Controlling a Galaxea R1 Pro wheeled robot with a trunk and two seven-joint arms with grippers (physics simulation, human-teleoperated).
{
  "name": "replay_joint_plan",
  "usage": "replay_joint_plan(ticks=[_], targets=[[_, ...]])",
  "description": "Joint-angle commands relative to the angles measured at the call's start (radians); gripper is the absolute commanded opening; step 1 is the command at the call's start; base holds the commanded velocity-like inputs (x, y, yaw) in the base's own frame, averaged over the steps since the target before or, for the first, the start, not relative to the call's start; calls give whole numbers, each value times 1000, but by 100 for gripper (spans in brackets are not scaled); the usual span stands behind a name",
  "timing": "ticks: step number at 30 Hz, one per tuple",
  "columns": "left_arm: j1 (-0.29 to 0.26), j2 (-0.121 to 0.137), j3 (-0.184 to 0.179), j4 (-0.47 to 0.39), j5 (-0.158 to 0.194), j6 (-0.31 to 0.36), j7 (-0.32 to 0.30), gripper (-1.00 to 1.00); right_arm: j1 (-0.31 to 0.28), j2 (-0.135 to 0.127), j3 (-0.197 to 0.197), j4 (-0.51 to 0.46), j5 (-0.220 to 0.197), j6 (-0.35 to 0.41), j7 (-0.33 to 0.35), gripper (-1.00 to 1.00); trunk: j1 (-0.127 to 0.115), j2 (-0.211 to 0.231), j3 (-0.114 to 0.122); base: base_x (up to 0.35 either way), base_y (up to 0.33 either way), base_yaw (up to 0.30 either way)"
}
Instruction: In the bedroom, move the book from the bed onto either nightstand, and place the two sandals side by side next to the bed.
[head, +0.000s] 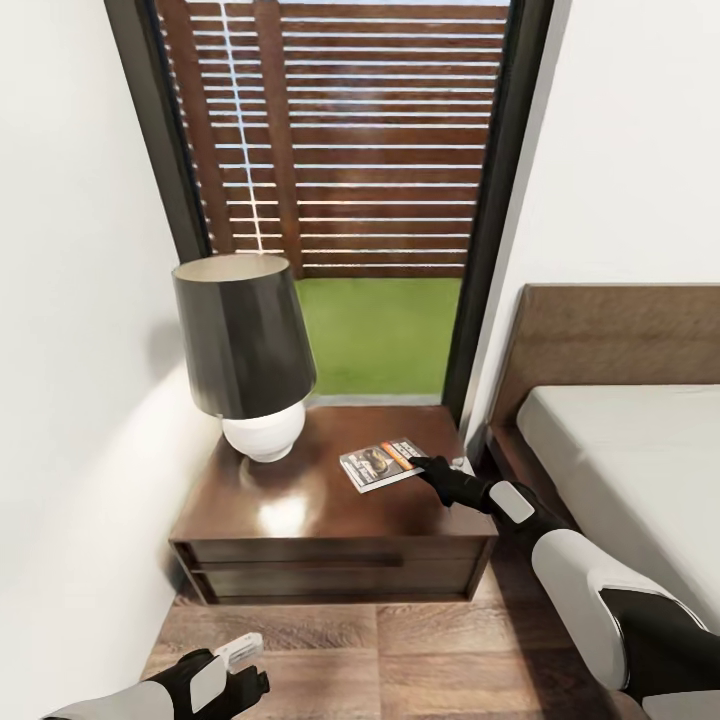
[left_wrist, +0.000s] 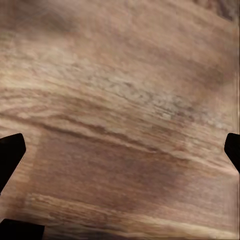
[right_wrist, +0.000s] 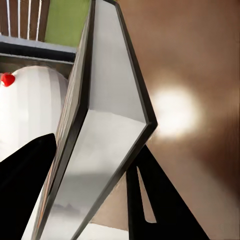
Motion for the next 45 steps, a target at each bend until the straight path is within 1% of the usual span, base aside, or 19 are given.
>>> replay_joint_plan(ticks=[1,6,11,21,26,33,41,45], targets=[[-1,0,-8,1,11,3,3,100,-1,0,-9,0,1,8,1,-100,0,0,-1,314,0,0],[-1,0,-8,1,11,3,3,100,-1,0,-9,0,0,8,1,-100,0,0,-1,306,0,0],[-1,0,-8,1,11,3,2,100,-1,0,-9,0,-1,7,3,-100,0,0,-1,118,0,0],[-1,-1,-8,1,11,3,2,100,1,0,-9,0,0,-37,7,-100,0,0,-1,22,0,0],[-1,-1,-8,1,11,3,2,100,1,0,-9,0,1,-47,13,-100,0,0,-1,3,0,0],[-1,-2,-8,1,10,3,2,100,1,0,-8,0,5,-52,61,-100,0,0,-1,0,0,0],[-1,-2,-8,1,10,3,2,100,1,0,-8,0,6,-52,73,-100,0,0,-1,0,0,0],[-1,-2,-8,1,10,3,2,100,1,0,-8,0,7,-52,74,-100,2,-1,-16,0,0,0]])
